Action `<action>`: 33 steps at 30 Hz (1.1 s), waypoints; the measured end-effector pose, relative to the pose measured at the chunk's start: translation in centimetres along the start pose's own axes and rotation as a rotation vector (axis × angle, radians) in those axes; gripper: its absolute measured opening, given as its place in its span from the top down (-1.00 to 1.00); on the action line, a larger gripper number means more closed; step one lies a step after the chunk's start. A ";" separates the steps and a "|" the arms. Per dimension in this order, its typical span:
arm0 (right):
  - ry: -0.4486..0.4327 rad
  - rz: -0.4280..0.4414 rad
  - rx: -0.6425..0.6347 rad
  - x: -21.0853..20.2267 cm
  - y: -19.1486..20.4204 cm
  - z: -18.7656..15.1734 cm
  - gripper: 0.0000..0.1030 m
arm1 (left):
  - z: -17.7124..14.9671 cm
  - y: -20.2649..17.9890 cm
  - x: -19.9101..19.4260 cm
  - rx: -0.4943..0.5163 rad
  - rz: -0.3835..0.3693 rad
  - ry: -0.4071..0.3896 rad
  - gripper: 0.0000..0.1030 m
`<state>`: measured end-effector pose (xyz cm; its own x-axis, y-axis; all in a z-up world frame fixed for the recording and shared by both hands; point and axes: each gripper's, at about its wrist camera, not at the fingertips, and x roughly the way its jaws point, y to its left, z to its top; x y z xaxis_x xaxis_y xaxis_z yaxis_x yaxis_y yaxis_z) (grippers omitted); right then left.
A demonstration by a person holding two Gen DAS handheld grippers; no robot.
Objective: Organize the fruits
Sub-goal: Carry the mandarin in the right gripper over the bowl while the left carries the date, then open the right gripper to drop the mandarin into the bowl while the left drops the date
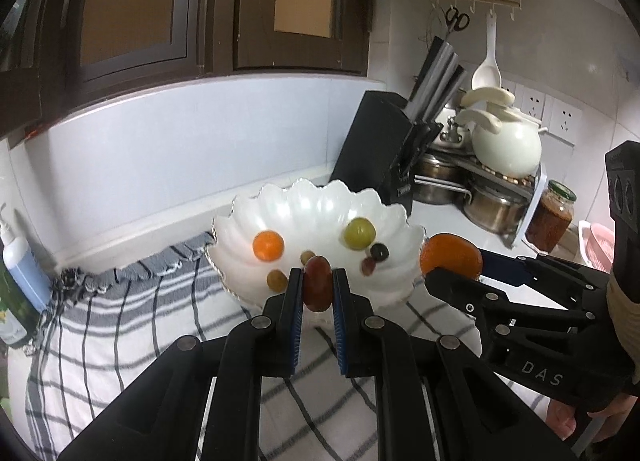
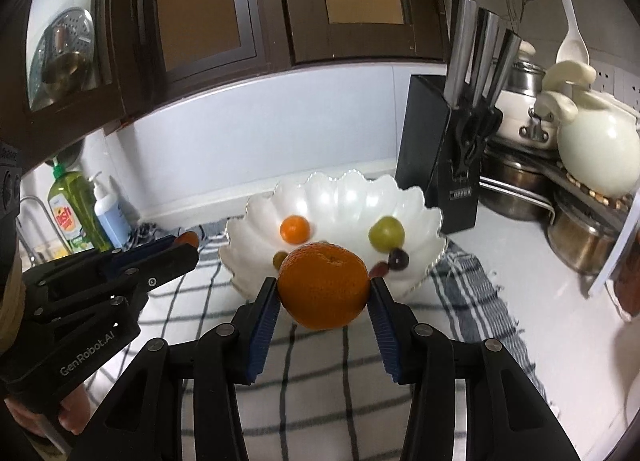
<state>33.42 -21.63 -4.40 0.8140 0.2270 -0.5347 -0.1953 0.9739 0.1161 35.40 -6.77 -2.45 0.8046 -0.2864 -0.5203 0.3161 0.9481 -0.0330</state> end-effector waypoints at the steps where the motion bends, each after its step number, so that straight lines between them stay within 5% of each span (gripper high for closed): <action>1: -0.004 0.001 0.000 0.2 0.0 0.4 0.10 | 0.3 0.1 0.2 0.001 0.000 -0.002 0.70; 15: 0.015 -0.004 -0.026 5.3 -0.8 4.4 0.10 | 4.2 1.8 5.7 0.007 0.018 0.034 0.70; 33: 0.153 -0.021 -0.025 13.2 -2.3 6.1 0.09 | 4.9 4.9 13.9 -0.034 0.033 0.199 0.70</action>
<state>47.98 -20.78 -6.64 0.7253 0.2009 -0.6584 -0.1947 0.9773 0.0837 50.57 -6.81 -5.60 0.6978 -0.2249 -0.6800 0.2710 0.9617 -0.0400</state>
